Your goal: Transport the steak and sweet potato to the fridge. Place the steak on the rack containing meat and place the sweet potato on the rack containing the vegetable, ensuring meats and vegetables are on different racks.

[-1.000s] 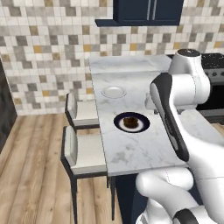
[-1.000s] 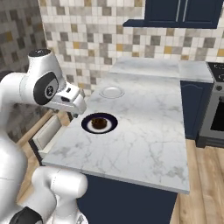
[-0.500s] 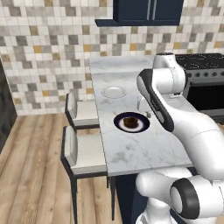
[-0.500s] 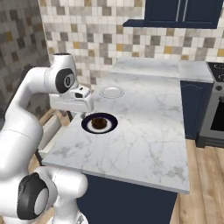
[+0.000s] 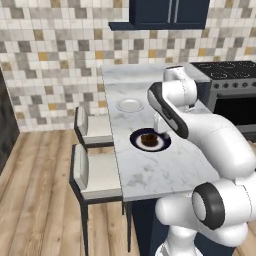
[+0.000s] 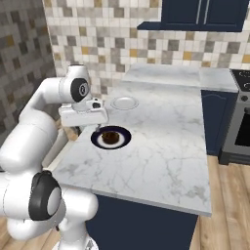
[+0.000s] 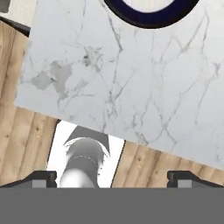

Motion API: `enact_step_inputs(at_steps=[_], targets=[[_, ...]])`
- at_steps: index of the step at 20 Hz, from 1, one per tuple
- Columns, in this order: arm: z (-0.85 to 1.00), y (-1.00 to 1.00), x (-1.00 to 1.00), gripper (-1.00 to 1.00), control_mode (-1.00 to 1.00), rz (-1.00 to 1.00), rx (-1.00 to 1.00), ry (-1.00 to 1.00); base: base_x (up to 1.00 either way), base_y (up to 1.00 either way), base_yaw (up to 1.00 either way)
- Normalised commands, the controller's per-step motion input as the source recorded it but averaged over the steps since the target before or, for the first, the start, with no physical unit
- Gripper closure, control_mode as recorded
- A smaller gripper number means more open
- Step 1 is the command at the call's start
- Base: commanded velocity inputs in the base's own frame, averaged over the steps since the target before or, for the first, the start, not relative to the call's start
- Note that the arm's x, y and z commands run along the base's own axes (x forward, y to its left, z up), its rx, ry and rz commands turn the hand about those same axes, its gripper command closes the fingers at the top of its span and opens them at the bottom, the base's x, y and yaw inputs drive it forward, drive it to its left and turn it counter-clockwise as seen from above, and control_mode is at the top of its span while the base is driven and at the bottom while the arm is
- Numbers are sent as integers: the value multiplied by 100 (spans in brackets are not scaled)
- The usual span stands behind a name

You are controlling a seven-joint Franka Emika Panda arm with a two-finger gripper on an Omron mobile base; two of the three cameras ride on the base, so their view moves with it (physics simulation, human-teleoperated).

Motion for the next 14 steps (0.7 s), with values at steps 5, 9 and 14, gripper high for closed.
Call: enact_step_inputs(at_steps=[5, 9, 14], targets=[[-26, 0, 14, -100, -100, 42, 6, 0, 0, 0, 0], [-23, -1, 8, -100, -100, 47, 0, -1, 0, 0, 0], [-21, -1, 29, -100, -100, 49, 2, 0, 0, 0, 0]])
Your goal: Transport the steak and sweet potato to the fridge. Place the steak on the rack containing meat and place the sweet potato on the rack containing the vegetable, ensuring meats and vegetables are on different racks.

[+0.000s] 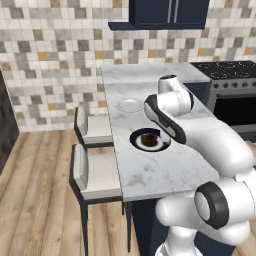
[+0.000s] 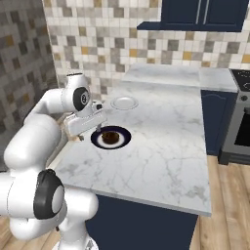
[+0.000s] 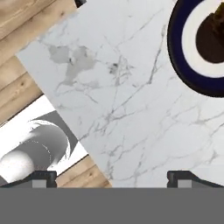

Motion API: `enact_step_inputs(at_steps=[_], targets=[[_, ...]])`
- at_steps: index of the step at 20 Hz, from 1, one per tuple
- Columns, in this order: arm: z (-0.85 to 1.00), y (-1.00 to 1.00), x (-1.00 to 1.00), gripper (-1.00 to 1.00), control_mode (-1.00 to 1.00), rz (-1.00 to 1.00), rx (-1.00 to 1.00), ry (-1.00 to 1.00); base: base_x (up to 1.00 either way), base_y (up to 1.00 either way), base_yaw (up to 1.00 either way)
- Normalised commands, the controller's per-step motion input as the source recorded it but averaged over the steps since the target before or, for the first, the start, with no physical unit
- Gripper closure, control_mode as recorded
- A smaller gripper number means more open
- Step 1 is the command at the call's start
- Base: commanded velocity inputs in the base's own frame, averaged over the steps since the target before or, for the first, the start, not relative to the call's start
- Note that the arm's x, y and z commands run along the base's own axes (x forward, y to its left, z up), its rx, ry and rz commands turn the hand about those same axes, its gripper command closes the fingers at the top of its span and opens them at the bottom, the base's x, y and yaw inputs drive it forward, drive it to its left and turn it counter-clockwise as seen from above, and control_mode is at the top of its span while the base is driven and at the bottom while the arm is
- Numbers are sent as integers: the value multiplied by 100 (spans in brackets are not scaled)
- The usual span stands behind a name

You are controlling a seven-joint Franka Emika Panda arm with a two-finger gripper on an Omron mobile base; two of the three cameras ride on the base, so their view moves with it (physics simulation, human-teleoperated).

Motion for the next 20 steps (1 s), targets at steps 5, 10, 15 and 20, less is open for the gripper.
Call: enact_step_inputs(at_steps=[5, 10, 15, 20], targets=[[-12, -10, 38, -100, -100, 50, 10, 1, 0, 0, 0], [-19, -7, 40, -100, -100, 49, 12, 8, 0, 0, 0], [-23, 0, 46, -100, -100, 37, 6, 9, 0, 0, 0], [-8, 0, 54, -100, -100, 14, 1, 1, 0, 0, 0]])
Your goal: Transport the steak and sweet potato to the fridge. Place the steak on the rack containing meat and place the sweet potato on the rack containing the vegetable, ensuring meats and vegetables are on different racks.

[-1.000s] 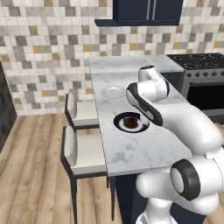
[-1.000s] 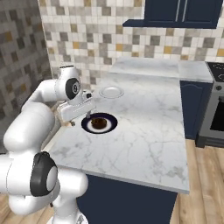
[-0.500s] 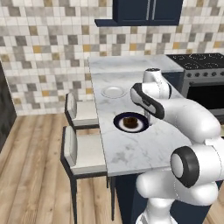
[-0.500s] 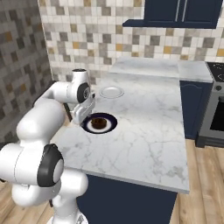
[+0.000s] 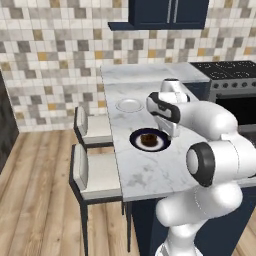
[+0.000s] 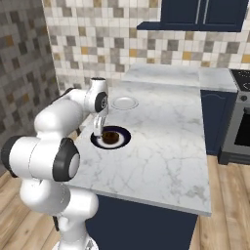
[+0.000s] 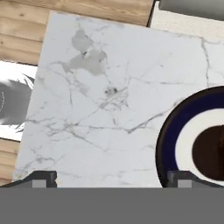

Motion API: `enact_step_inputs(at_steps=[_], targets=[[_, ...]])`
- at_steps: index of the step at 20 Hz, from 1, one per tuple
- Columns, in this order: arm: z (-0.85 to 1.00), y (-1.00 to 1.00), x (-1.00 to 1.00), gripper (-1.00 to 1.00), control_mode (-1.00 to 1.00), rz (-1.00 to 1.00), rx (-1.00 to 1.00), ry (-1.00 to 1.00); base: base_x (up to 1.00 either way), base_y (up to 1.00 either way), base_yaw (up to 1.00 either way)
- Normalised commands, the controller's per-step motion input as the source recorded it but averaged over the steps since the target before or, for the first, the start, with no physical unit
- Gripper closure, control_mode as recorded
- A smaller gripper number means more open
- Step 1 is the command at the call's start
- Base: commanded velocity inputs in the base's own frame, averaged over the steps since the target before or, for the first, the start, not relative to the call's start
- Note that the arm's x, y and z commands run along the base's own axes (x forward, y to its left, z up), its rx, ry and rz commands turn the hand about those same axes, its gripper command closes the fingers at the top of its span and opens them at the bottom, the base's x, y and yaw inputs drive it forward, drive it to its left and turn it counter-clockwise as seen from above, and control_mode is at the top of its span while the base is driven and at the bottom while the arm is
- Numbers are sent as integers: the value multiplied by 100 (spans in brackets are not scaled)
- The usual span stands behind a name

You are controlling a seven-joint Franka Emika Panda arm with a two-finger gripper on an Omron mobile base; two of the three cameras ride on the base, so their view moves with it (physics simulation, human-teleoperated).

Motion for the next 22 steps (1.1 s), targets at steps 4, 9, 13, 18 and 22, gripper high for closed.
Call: enact_step_inputs(at_steps=[4, 9, 13, 18, 22], targets=[[-16, 0, 44, -100, -100, 16, 6, 0, 0, 0, 0], [-25, 0, 32, -100, -100, 10, 6, 0, 0, 0, 0], [-32, 0, 42, -100, -100, 0, 0, 0, 0, 0, 0], [-35, 0, 23, -100, -100, 0, 0, 2, 0, 0, 0], [-35, 0, 46, -100, -100, 0, 0, 6, 0, 0, 0]])
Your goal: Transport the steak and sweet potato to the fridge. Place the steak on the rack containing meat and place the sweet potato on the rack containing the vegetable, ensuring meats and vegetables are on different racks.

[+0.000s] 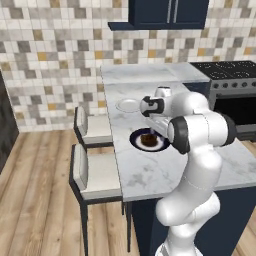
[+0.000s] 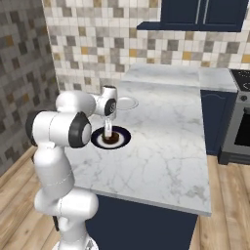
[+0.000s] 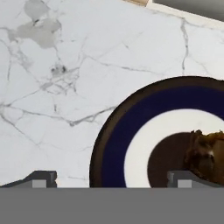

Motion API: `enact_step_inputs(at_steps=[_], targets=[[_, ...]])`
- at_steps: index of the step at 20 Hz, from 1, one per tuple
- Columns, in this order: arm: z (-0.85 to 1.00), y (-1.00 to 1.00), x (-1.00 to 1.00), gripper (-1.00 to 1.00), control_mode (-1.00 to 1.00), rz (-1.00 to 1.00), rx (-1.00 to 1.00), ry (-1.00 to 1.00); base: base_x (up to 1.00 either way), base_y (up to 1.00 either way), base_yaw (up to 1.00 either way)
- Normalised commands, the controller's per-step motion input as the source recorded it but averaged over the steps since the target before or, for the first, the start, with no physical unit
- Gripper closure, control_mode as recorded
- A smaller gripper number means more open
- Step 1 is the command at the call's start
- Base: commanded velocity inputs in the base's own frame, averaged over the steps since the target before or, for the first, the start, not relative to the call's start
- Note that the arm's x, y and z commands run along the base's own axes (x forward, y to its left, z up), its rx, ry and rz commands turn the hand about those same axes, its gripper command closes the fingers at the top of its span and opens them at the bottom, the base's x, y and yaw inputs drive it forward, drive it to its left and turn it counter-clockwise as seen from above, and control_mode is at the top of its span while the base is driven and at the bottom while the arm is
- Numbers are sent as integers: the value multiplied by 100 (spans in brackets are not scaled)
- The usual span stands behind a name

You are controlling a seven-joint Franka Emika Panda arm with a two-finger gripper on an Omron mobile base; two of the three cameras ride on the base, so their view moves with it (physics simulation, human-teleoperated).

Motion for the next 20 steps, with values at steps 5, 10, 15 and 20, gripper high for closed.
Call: enact_step_inputs(at_steps=[5, 10, 15, 20], targets=[[-20, 0, 52, -100, -100, 0, 0, 0, 0, 0, 0], [-33, 0, 33, -100, -100, 0, 1, 1, 0, 0, 0], [-36, 0, 52, -100, -100, 0, 3, 3, 0, 0, 0], [-34, 1, 47, -100, -100, 0, 6, 0, 0, 0, 0]])
